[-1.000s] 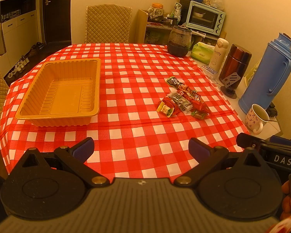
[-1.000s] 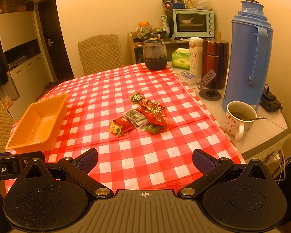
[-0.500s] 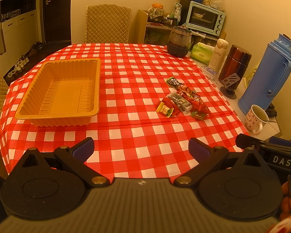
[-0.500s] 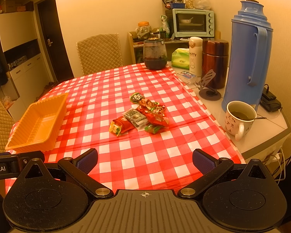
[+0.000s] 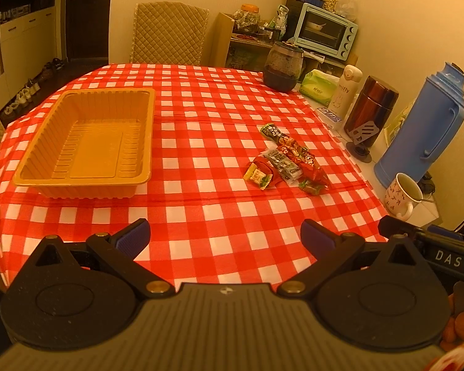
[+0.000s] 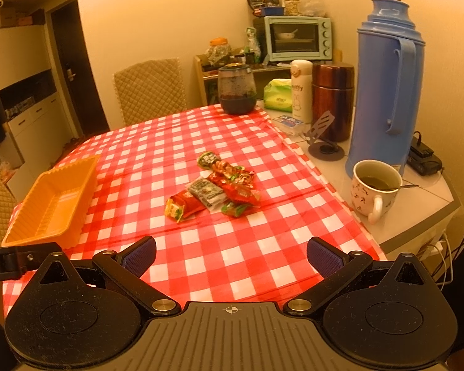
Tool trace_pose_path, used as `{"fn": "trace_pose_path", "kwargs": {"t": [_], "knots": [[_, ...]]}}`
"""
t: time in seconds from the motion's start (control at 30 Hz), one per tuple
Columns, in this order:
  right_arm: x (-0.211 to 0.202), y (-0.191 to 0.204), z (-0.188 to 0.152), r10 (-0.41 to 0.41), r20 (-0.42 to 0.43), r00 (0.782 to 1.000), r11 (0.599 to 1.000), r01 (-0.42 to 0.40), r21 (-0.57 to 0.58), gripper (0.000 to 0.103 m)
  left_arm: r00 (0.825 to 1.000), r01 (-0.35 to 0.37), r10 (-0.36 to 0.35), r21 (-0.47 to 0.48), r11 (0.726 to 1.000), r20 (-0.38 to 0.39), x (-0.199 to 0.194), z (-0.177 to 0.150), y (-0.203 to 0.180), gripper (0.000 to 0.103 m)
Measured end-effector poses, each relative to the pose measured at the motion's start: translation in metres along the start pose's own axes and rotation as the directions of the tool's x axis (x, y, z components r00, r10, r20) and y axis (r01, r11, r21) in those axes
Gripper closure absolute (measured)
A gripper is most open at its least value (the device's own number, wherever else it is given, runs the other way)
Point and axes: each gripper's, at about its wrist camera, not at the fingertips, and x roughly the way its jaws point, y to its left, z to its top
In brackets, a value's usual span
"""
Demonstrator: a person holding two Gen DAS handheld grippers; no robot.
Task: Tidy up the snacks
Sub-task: 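Move the right tool toward the snack pile and lower it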
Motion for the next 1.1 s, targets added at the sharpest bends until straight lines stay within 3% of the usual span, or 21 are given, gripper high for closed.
{"fn": "trace_pose_path", "kwargs": {"t": [0.23, 0.4, 0.5, 0.67, 0.93, 1.1], "knots": [[0.020, -0.006, 0.004, -0.017, 0.017, 1.000, 1.000, 0.017, 0.025, 0.000, 1.000, 0.019, -0.019, 0.009, 1.000, -0.008, 0.031, 0.002, 0.006, 0.001], [0.042, -0.010, 0.006, -0.019, 0.014, 1.000, 0.999, 0.018, 0.035, 0.001, 1.000, 0.023, -0.022, 0.070, 0.997, -0.013, 0.058, 0.005, 0.002, 0.001], [0.059, -0.013, 0.007, -0.017, 0.000, 1.000, 0.999, 0.017, 0.040, 0.013, 0.999, 0.039, -0.037, 0.076, 0.996, -0.019, 0.074, 0.007, 0.001, 0.003], [0.090, -0.018, 0.008, -0.013, -0.031, 0.999, 0.998, 0.015, 0.063, 0.018, 0.998, 0.063, -0.061, 0.086, 0.994, -0.026, 0.104, 0.013, 0.001, 0.011], [0.147, -0.020, 0.016, 0.000, -0.076, 0.997, 0.997, 0.005, 0.076, 0.037, 0.997, 0.069, -0.064, 0.112, 0.991, -0.044, 0.152, 0.022, 0.000, 0.021], [0.182, -0.016, 0.020, 0.012, -0.095, 0.995, 0.999, -0.008, 0.048, 0.039, 0.996, 0.071, -0.065, 0.117, 0.991, -0.057, 0.173, 0.025, 0.006, 0.029]]}}
